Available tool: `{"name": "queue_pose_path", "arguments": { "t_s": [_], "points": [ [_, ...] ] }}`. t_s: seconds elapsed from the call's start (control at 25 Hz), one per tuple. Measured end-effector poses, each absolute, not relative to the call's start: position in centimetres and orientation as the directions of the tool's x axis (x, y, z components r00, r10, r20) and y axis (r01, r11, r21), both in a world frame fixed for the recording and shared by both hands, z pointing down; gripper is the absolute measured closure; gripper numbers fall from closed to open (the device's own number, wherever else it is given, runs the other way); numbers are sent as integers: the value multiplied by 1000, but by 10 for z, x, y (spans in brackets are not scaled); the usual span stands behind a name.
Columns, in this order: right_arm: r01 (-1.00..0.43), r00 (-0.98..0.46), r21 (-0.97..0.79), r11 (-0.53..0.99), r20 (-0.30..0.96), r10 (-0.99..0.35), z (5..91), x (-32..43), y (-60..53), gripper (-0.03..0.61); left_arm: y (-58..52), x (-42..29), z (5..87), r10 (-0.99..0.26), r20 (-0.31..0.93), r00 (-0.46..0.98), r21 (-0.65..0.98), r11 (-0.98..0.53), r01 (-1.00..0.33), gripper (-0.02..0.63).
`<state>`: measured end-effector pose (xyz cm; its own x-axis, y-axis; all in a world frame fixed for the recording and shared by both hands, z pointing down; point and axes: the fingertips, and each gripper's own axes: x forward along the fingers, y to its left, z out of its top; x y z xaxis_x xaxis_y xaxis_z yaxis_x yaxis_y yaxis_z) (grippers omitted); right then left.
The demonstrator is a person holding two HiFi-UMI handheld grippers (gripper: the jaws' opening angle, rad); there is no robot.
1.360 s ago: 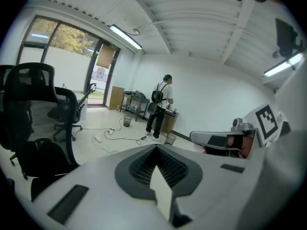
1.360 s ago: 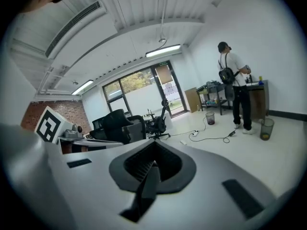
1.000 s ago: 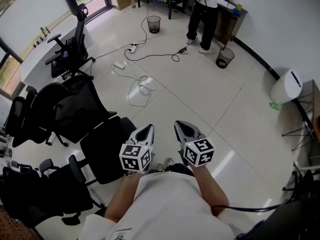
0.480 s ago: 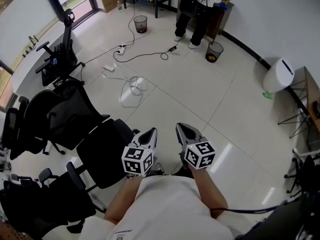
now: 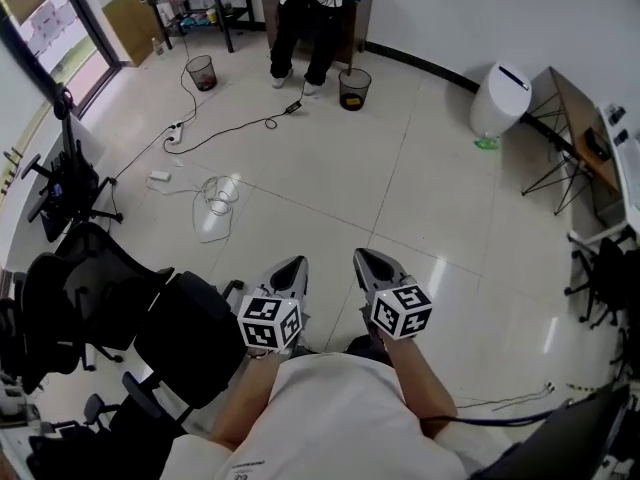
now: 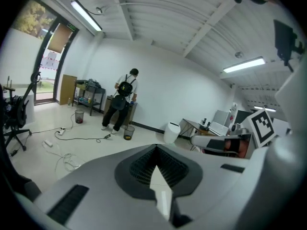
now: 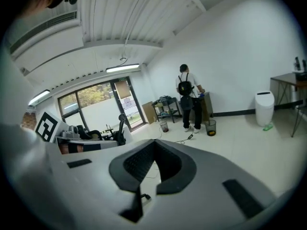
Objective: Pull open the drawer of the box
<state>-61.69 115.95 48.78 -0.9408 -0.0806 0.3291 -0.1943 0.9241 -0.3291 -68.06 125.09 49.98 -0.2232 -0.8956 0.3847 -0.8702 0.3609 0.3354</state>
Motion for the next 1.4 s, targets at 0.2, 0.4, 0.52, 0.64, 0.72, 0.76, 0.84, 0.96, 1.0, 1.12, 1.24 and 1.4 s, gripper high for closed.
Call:
{"name": "queue_pose_path", "arguments": {
  "t_s": [0.2, 0.4, 0.52, 0.64, 0.72, 0.76, 0.84, 0.96, 1.0, 1.12, 1.24, 1.4],
  "points": [
    [-295, -931, -332, 896, 312, -191, 483, -566, 1098, 591, 1181, -637, 497, -915, 387, -118, 322, 254, -912, 614],
    [-394, -906, -338, 855, 300, -298, 483, -511, 1039, 591, 1107, -588, 496, -921, 390, 1, 307, 129, -943, 614],
    [-452, -883, -344, 823, 301, -360, 486, -476, 1007, 591, 1068, -557, 496, -917, 393, 69, 300, 57, -952, 614],
    [-504, -859, -346, 791, 298, -417, 486, -443, 981, 591, 1035, -527, 496, -908, 397, 133, 295, -11, -955, 614],
    [-538, -840, -346, 769, 296, -454, 487, -419, 965, 591, 1013, -505, 498, -901, 397, 176, 297, -55, -953, 614],
    [-556, -829, -345, 757, 295, -474, 488, -406, 956, 591, 1002, -494, 499, -897, 396, 199, 298, -79, -951, 614],
    [-595, -803, -342, 727, 296, -518, 490, -378, 940, 591, 978, -468, 500, -885, 395, 248, 298, -132, -945, 614],
    [-652, -758, -338, 679, 305, -577, 497, -333, 922, 591, 949, -425, 502, -861, 394, 321, 292, -214, -932, 614],
    [-669, -743, -335, 663, 309, -594, 499, -318, 916, 591, 940, -410, 503, -852, 394, 344, 290, -240, -926, 614],
    [-712, -702, -329, 620, 316, -638, 500, -277, 900, 591, 913, -369, 501, -825, 395, 404, 286, -308, -907, 614],
    [-748, -662, -336, 572, 315, -681, 500, -237, 887, 592, 893, -329, 498, -797, 393, 458, 291, -365, -884, 614],
    [-791, -602, -361, 495, 315, -733, 504, -197, 877, 591, 880, -289, 498, -747, 402, 530, 304, -437, -846, 614]
  ]
}}
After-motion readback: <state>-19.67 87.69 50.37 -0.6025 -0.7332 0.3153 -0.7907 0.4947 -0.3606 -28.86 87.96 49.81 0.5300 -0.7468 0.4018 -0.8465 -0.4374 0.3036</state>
